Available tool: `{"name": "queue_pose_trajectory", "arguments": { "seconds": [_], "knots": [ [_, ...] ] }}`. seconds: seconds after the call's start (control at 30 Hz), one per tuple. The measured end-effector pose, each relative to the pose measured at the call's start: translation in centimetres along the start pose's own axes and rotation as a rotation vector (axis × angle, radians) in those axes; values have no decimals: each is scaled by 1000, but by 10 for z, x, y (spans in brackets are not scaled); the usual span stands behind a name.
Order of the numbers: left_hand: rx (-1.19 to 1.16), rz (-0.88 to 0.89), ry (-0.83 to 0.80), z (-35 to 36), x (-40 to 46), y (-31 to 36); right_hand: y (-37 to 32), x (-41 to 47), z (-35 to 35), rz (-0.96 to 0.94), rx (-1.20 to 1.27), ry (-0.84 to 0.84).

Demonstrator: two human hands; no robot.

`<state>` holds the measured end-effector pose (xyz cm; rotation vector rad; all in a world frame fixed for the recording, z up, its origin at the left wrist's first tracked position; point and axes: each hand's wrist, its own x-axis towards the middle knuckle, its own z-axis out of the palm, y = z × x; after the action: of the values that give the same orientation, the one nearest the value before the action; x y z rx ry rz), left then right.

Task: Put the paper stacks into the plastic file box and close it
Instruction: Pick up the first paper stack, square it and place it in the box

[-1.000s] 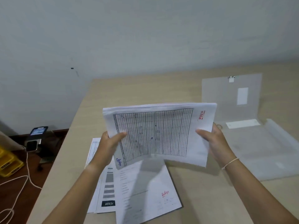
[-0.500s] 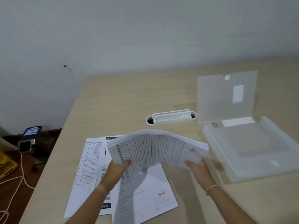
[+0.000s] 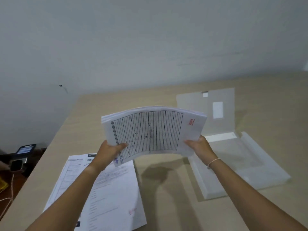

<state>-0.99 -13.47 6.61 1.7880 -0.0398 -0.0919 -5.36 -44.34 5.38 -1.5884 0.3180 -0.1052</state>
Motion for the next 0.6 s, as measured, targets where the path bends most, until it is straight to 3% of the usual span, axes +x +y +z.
{"name": "queue_pose_trajectory", "arguments": {
  "seconds": [0.27, 0.6],
  "knots": [
    [-22, 19, -54, 139, 21, 53, -28, 61, -146, -57, -85, -52],
    [20, -124, -146, 278, 85, 66, -9, 161, -271, 7, -173, -52]
  ]
}}
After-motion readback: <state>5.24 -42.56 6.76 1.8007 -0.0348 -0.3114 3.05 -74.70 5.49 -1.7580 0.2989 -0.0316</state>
